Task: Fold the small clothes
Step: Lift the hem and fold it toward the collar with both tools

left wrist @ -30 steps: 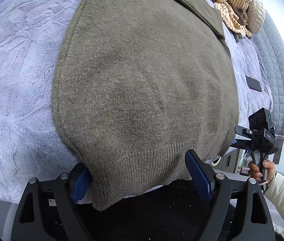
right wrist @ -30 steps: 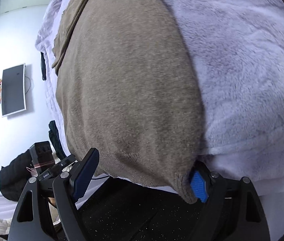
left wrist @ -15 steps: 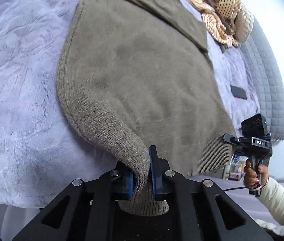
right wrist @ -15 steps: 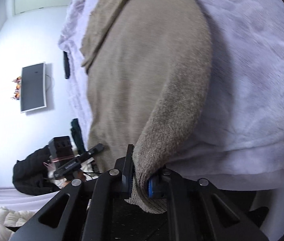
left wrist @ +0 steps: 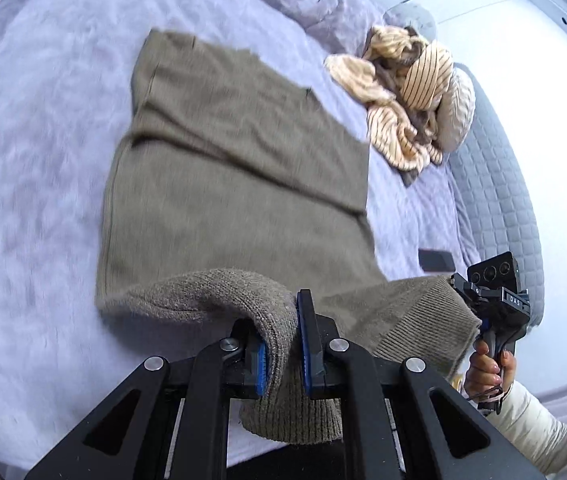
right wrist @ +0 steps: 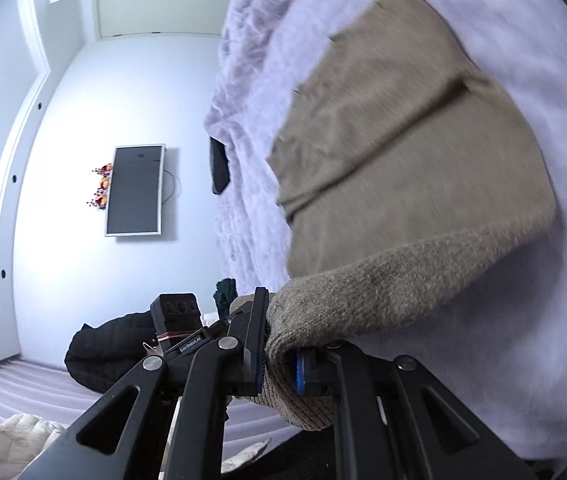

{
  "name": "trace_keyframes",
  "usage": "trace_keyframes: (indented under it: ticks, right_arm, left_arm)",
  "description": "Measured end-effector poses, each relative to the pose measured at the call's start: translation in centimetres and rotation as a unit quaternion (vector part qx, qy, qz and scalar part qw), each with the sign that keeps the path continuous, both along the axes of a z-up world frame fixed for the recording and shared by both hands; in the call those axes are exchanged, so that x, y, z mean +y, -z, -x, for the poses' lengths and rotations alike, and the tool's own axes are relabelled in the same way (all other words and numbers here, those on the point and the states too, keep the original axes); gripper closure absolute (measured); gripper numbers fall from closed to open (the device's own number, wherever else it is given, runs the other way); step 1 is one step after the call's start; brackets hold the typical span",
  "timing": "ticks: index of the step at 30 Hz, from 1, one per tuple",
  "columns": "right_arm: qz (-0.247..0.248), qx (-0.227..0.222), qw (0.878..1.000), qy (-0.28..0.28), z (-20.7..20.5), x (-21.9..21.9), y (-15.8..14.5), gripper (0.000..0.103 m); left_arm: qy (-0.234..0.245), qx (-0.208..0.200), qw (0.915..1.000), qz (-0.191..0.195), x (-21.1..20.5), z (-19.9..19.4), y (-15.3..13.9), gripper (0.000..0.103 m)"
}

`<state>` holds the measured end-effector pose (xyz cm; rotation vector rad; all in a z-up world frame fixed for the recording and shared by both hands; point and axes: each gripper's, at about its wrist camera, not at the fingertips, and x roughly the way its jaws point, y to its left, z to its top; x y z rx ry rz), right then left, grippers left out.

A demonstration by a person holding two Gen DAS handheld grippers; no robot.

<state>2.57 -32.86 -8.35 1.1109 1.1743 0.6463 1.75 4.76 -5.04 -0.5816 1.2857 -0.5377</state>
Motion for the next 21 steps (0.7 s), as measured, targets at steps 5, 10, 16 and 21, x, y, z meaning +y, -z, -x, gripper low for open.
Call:
trace_keyframes:
  ticks: [5, 10, 16, 21]
  right_arm:
    - [0.008, -0.034, 0.999, -0.001, -6.1, -0.9, -2.2, 0.091]
    - [0.020, -0.044, 0.999, 0.007, -12.1, -2.2, -2.6, 0.091]
    - [0.040, -0.023, 0.999, 0.009, -18.5, -3.9, 0.2, 0.091]
    - [0.054, 0.008, 0.999, 0.006, -23.2, -3.8, 4.5, 0.091]
  left_arm:
    - [-0.024, -0.036, 0.9990, -0.009, 0.2, -5.1, -2.2, 0.090]
    - [-0.044, -0.060, 0.9968, -0.030, -0.1, -10.6, -2.4, 0.090]
    - [-0.058, -0.056, 0.9953, -0.053, -0.8, -17.1, 0.4, 0.090]
    - [-0.077, -0.032, 0.9937, -0.075, -1.2, -21.1, 5.1, 0.090]
